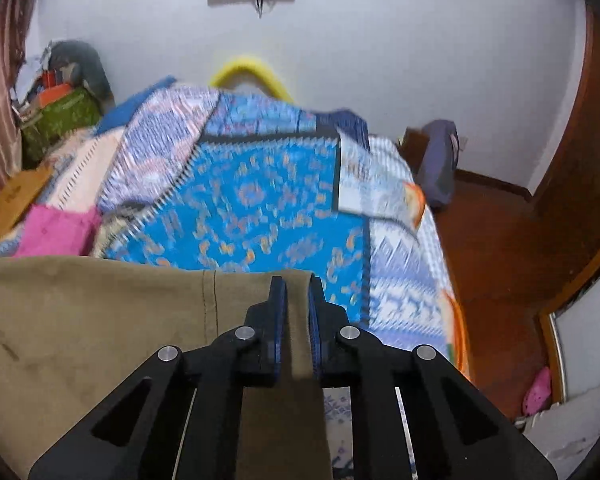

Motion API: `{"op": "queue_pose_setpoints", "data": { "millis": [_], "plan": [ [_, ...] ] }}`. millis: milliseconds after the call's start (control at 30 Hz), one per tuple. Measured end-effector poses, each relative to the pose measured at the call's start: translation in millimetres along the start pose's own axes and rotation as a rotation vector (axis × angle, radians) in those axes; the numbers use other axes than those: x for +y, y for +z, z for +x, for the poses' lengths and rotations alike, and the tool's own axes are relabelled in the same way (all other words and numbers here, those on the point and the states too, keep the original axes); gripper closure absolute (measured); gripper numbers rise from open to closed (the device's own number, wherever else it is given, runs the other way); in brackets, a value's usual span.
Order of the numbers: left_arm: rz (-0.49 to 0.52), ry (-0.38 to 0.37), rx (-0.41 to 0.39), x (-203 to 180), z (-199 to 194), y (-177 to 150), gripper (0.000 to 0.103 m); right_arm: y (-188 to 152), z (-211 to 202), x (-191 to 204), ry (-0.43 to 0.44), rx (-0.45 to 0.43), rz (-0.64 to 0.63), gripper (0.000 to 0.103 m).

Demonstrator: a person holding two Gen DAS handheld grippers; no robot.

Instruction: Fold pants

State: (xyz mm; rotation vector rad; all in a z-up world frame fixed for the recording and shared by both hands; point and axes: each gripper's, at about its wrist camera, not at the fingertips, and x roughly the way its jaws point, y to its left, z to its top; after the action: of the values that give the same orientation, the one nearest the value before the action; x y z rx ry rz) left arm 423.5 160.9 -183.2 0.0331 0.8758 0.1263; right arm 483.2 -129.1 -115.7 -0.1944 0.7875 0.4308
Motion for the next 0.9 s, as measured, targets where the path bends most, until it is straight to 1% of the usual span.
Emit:
{"op": "queue_pose_setpoints", "data": {
  "millis": [100, 233, 367, 500, 600, 700, 833, 867, 900],
  "plan": [
    [-0.019, -0.014, -0.031, 4, -24, 8, 0.051, 8, -27, -4, 0.02, -0.046, 0.022, 0.094],
    [-0.011, -0.009, -0.067, 0, -54, 9, 0.051, 16, -71, -2, 0.044, -0.107, 0.033, 0.094],
    [-0.003, -0.014, -0.09, -4, -83, 2, 0.051, 10, -117, 1, 0.051, -0.153, 0.019, 0.094],
    [0.006, -0.028, -0.108, -7, -113, -11, 0.051, -7, -155, 0, 0.075, -0.186, 0.048, 0.094],
    [0.023, -0.036, -0.117, -11, -131, -23, 0.051, -20, -173, -1, 0.087, -0.199, 0.068, 0.094],
    [0.039, -0.044, -0.12, -15, -147, -40, 0.052, -40, -191, -1, 0.105, -0.2, 0.093, 0.094],
    [0.058, -0.054, -0.12, -21, -164, -67, 0.052, -69, -210, 4, 0.12, -0.176, 0.093, 0.094],
    [0.058, -0.052, -0.12, -21, -168, -72, 0.062, -79, -215, 6, 0.122, -0.168, 0.09, 0.098],
    [0.058, -0.05, -0.115, -21, -171, -78, 0.072, -85, -220, 8, 0.123, -0.159, 0.087, 0.099]
  ]
}}
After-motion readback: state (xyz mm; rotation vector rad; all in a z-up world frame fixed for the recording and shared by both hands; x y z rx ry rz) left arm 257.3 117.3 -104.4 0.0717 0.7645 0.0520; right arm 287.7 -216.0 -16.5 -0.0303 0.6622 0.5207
